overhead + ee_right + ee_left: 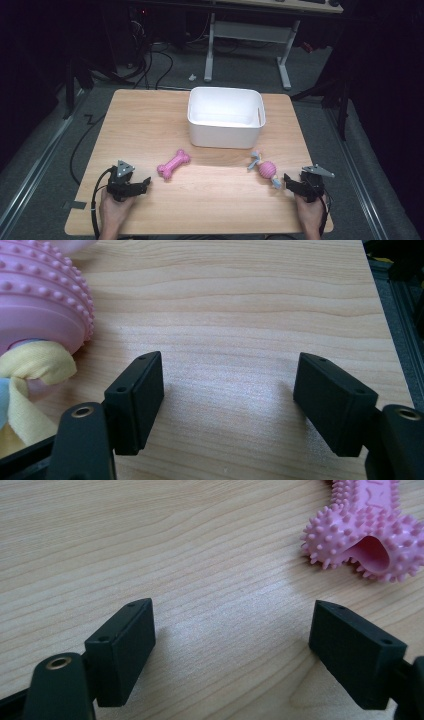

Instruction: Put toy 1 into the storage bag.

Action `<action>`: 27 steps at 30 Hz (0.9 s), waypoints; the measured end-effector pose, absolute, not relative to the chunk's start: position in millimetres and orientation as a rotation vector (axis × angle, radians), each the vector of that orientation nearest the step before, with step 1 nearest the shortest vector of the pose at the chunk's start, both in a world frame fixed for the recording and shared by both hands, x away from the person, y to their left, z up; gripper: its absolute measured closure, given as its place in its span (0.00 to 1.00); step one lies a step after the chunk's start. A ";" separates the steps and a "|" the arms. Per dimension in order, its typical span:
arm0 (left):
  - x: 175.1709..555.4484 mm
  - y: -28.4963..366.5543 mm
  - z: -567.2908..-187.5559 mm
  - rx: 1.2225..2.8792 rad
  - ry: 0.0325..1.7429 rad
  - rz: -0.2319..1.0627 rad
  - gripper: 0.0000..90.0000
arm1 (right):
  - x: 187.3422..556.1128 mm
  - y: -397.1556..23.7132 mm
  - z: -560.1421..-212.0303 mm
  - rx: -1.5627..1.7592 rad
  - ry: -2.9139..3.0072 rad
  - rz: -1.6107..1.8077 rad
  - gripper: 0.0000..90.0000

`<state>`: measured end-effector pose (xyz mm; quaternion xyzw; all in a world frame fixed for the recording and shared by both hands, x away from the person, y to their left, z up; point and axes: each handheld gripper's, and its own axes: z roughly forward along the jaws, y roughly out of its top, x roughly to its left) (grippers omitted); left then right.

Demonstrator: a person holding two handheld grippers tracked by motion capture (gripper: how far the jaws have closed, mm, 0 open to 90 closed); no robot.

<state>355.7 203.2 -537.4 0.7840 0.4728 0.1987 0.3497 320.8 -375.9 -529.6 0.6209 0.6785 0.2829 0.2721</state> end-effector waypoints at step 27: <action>354.5 201.6 -537.2 2.021 1.249 0.524 0.21 | 321.1 -375.9 -529.4 1.665 1.837 0.765 0.32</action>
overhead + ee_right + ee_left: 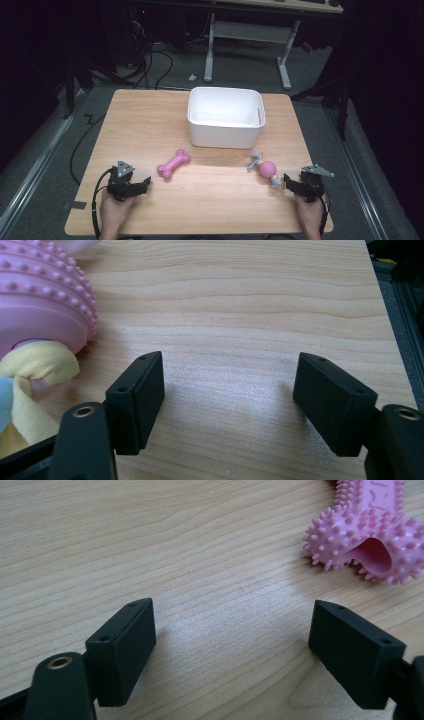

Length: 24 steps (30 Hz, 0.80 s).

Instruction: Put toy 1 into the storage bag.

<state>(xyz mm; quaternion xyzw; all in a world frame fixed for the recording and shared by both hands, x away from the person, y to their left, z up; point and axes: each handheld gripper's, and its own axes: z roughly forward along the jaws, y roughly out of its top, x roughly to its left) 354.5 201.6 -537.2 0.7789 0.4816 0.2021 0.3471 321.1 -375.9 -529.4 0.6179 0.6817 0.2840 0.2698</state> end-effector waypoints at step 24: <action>346.9 204.0 -527.2 2.015 1.246 0.504 0.20 | 321.1 -375.6 -529.5 1.665 1.835 0.763 0.32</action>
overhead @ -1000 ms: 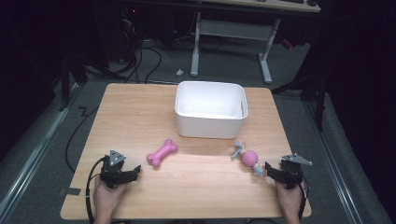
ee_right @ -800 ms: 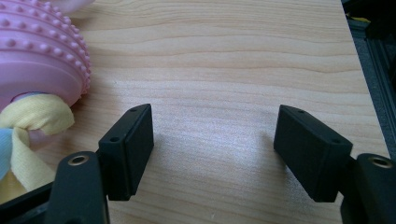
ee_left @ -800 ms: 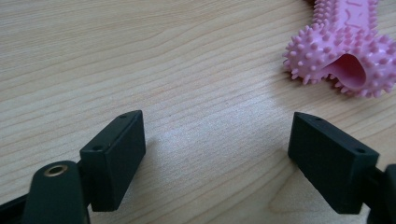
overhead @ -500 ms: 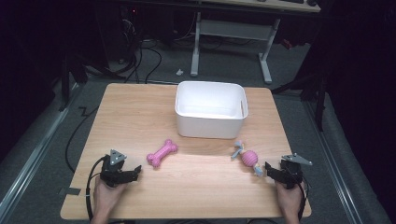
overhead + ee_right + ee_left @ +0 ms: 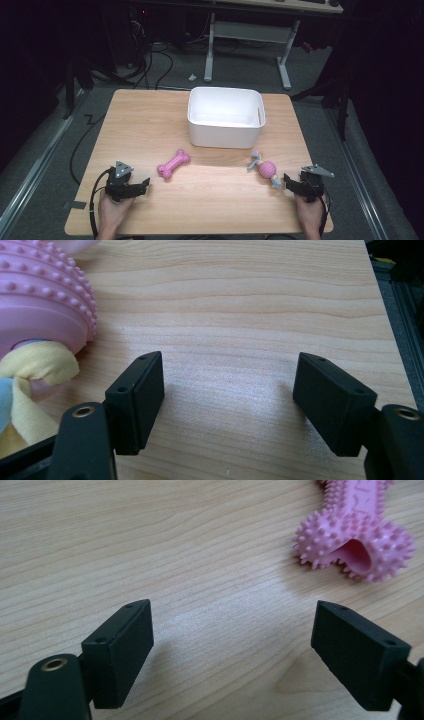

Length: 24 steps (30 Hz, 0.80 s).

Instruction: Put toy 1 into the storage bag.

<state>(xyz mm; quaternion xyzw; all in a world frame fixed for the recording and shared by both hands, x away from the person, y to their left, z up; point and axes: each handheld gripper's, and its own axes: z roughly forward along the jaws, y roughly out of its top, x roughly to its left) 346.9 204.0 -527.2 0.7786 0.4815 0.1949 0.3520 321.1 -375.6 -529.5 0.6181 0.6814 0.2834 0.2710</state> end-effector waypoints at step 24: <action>346.0 179.4 -490.6 2.003 1.094 0.464 0.29 | 321.0 -375.6 -529.7 1.659 1.837 0.767 0.32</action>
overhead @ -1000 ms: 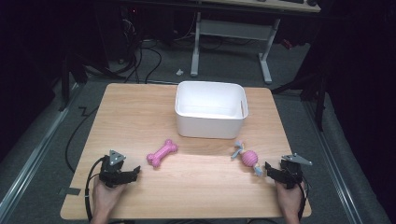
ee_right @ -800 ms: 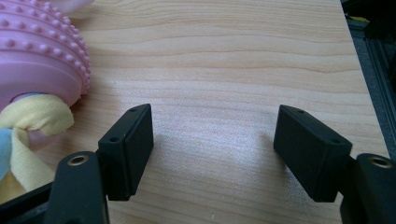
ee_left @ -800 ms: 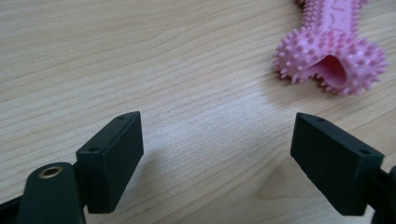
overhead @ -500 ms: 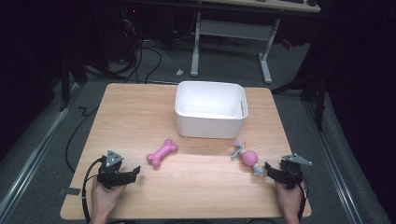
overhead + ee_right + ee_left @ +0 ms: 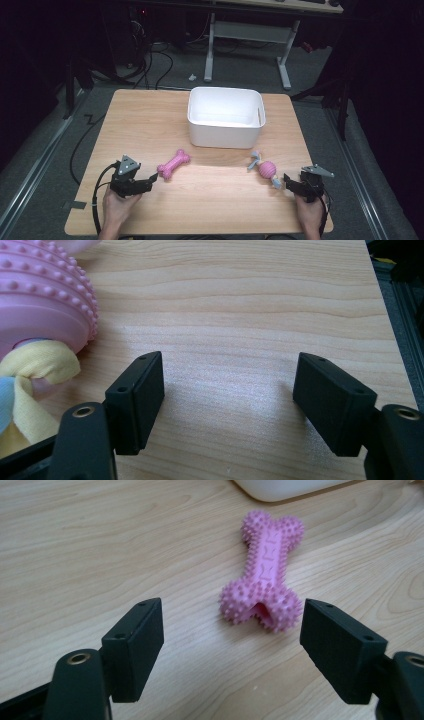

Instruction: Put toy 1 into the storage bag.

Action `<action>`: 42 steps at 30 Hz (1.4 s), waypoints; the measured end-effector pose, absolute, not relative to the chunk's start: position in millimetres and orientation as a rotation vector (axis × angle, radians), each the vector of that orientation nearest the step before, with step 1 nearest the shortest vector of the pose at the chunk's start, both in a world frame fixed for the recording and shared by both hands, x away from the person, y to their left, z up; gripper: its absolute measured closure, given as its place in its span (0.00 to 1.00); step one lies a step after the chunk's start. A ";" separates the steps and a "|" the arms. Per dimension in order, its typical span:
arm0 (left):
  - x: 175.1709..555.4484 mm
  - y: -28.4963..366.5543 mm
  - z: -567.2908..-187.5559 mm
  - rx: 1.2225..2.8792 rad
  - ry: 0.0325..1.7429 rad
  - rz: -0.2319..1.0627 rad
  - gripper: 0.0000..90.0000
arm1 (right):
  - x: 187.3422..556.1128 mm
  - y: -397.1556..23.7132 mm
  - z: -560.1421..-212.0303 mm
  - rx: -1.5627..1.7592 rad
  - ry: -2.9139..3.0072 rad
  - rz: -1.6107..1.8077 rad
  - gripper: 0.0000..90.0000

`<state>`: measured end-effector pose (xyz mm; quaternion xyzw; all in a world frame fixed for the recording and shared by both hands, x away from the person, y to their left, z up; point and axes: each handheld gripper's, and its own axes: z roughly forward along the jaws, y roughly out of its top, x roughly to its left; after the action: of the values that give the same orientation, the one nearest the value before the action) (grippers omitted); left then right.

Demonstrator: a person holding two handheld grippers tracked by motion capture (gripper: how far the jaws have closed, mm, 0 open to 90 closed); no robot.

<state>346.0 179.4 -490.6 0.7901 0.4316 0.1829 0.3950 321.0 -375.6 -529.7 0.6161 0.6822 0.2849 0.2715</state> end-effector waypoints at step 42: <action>416.4 96.8 -499.6 2.282 1.008 0.394 0.43 | 320.4 -374.9 -529.5 1.657 1.845 0.770 0.32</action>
<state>416.4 96.8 -499.6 0.8610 0.3804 0.1485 0.3033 320.4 -374.9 -529.5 0.6147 0.6843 0.2855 0.2692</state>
